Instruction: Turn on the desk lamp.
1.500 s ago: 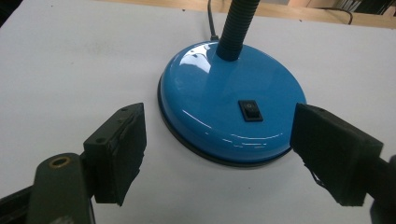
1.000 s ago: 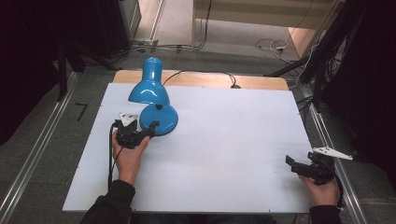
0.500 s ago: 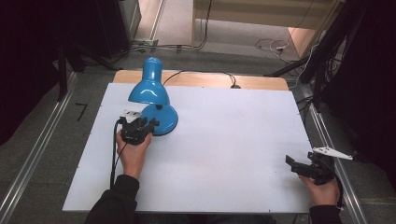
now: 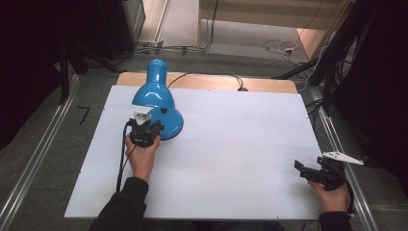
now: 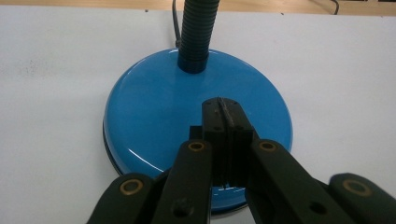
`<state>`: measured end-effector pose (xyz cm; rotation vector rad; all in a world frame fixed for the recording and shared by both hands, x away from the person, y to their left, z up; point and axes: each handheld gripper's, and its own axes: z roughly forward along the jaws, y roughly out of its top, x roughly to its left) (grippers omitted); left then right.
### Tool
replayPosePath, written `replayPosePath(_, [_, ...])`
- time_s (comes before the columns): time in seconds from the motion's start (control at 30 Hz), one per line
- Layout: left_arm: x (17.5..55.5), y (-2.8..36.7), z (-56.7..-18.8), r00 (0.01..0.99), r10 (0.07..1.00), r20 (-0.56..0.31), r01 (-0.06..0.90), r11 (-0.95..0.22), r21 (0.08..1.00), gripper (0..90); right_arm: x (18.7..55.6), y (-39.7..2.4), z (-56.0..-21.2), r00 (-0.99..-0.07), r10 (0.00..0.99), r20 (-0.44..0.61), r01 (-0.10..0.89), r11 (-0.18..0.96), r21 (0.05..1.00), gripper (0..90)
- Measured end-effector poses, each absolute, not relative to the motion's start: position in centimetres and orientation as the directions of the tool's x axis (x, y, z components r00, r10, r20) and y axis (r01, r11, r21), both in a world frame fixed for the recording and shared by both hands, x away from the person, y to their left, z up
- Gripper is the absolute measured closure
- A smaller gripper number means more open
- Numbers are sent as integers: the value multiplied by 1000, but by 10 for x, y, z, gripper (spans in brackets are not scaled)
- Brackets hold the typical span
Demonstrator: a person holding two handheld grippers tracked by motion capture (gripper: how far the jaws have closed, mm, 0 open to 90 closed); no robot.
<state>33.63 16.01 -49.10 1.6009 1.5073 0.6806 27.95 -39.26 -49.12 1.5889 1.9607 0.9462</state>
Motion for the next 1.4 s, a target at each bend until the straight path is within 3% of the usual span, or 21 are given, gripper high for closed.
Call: replayPosePath(1.4, [344,155,-499,131,980,-149,565,50,824,900,280,-393,-491,-242,967,82,664,103,741,40])
